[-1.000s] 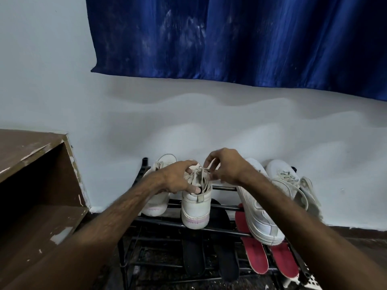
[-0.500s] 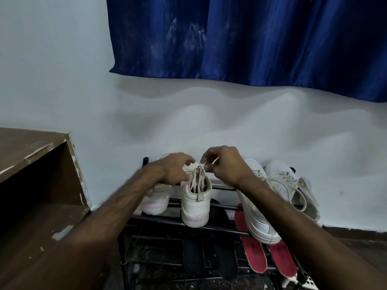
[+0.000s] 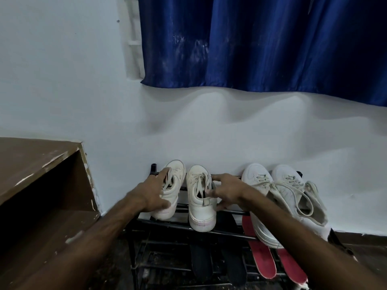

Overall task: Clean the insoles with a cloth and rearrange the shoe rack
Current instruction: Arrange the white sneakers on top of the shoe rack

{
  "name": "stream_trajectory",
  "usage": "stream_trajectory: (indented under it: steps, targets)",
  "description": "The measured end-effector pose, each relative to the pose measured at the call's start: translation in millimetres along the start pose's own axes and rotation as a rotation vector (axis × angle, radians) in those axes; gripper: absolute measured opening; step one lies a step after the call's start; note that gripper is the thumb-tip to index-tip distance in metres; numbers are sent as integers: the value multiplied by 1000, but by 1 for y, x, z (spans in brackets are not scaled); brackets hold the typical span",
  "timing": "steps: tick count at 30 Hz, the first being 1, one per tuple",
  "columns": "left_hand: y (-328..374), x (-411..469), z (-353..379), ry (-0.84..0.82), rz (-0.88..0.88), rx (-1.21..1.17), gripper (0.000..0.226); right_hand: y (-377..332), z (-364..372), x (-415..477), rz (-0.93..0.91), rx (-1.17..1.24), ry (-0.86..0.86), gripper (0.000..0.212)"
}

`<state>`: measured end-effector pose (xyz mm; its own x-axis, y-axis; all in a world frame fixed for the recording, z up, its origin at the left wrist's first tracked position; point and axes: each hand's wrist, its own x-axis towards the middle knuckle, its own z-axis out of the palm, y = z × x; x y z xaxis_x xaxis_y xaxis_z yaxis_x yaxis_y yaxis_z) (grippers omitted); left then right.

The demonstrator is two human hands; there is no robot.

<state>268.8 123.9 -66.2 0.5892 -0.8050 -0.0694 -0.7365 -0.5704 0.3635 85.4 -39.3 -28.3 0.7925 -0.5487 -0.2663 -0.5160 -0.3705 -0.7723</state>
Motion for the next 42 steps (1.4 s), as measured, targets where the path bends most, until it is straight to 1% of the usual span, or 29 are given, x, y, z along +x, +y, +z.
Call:
stream_trajectory:
  steps: [2,3,5,6,7,10,15,20,25,28,30,32,33,34,36,38,40,41,42]
  targets:
    - [1,-5,3,123,-3,-12,94,-2,7,3,3,-16,62,48]
    - [1,-8,3,146,11,-12,79,-3,9,5,4,-22,77,51]
    - [2,-12,0,157,27,-10,49,-6,13,4,-10,19,98,49]
    - [2,-15,-3,162,27,-10,40,-7,16,4,-16,53,107,45]
    - [4,-17,-6,168,28,-12,38,-8,18,3,-23,72,119,42]
    - [7,-21,-10,181,39,-7,37,-12,21,3,-39,83,135,39]
    - [6,-29,-9,158,38,39,43,-15,23,0,-42,89,132,32]
    - [6,-32,-6,167,45,17,42,-20,24,-3,-30,25,138,40]
    - [8,-32,-8,150,30,24,44,-19,24,-2,-15,-54,137,37]
    - [8,-31,-9,123,20,43,44,-11,26,6,-14,18,145,39]
    - [10,-32,-15,56,-3,100,49,-8,26,10,-12,35,132,40]
    - [18,-31,-27,-21,-12,237,61,-10,23,8,1,35,71,44]
    - [28,-31,-36,-7,-6,288,62,-10,19,3,13,26,47,44]
    - [39,-32,-45,49,8,314,60,-11,14,-1,15,-11,39,44]
    - [69,-34,-57,193,68,284,52,-8,-3,-17,-12,-159,102,41]
    - [104,-36,-57,273,169,159,40,-2,-28,-40,-54,-200,193,33]
    - [139,-39,-48,267,257,32,29,10,-62,-67,-83,-189,286,16]
    - [155,-39,-40,262,292,-8,25,18,-80,-80,-85,-157,349,11]
    - [169,-40,-33,256,316,-47,23,28,-97,-89,-86,-102,430,11]
